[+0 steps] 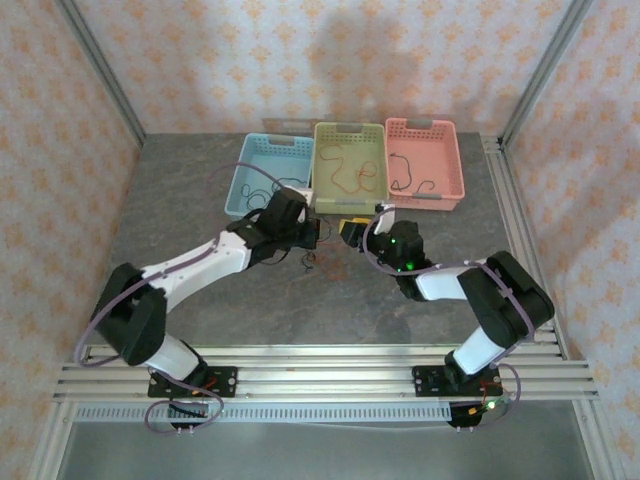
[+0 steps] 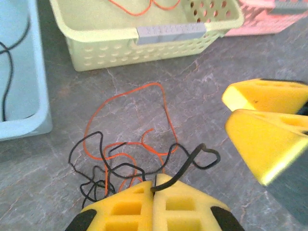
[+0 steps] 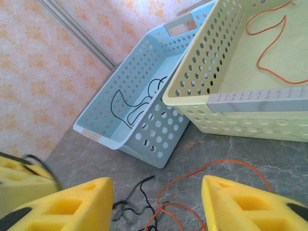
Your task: Untangle the cables
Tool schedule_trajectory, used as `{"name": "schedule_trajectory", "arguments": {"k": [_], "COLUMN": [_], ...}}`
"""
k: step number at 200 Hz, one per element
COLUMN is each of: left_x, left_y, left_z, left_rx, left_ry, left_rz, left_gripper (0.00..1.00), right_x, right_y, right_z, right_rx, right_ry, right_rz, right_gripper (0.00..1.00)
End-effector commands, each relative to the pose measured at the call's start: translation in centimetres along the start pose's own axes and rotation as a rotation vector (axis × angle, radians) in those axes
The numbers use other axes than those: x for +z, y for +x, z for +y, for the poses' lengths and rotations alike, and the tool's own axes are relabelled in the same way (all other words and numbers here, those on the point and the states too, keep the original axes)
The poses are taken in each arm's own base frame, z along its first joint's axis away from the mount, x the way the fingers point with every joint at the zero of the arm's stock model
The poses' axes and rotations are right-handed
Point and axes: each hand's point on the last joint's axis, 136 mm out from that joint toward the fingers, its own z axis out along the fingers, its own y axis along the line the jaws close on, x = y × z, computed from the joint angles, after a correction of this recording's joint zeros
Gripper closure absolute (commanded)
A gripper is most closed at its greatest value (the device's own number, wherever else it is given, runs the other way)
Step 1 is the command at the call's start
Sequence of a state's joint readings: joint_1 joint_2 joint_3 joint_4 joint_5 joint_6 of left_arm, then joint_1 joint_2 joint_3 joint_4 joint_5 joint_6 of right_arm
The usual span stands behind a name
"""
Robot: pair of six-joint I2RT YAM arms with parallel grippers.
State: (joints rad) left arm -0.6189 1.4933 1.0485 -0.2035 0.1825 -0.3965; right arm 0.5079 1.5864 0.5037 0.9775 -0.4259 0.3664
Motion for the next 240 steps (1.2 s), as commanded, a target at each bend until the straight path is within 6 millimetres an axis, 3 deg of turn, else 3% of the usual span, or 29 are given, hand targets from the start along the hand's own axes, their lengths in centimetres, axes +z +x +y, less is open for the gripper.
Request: {"name": "schedule_trajectory", "arguments": {"k": [1, 25, 67, 91, 143, 177, 240], "left_x": [-3.4, -7.3, -14.0, -16.5, -15.9, -15.6, -16.0], "left_y": [-2.5, -3.6, -4.6, -4.9, -4.7, -4.6, -4.6], "left_z": [0.2, 0.3, -0.2, -0.3, -0.1, 0.2, -0.1], "left_rx": [-0.049, -0.067, -0.087, -0.087, -0.083, -0.082, -0.089], "left_ry": [0.012, 0.032, 0.111, 0.128, 0.109, 0.094, 0.115], "left_rz": [-0.159, -0.274, -0.440, -0.500, -0.484, -0.480, -0.483], "left_gripper": [1.00, 1.00, 1.00, 1.00, 1.00, 1.00, 1.00], "right_x": [-0.8, -0.8, 0.7, 1.0, 0.9, 1.3, 1.9], "right_y": [-2.3, -2.3, -0.4, 0.7, 2.9, 5.6, 8.1], "right_z": [1.2, 1.7, 4.1, 5.8, 9.7, 11.2, 12.0], "right_rx": [-0.042, -0.048, -0.066, -0.100, -0.197, -0.276, -0.342], "right_ry": [-0.028, -0.059, -0.192, -0.267, -0.417, -0.447, -0.460], "right_rz": [-0.102, -0.108, -0.023, 0.021, 0.087, 0.181, 0.267], "right_gripper": [0.48, 0.48, 0.49, 0.49, 0.49, 0.47, 0.47]}}
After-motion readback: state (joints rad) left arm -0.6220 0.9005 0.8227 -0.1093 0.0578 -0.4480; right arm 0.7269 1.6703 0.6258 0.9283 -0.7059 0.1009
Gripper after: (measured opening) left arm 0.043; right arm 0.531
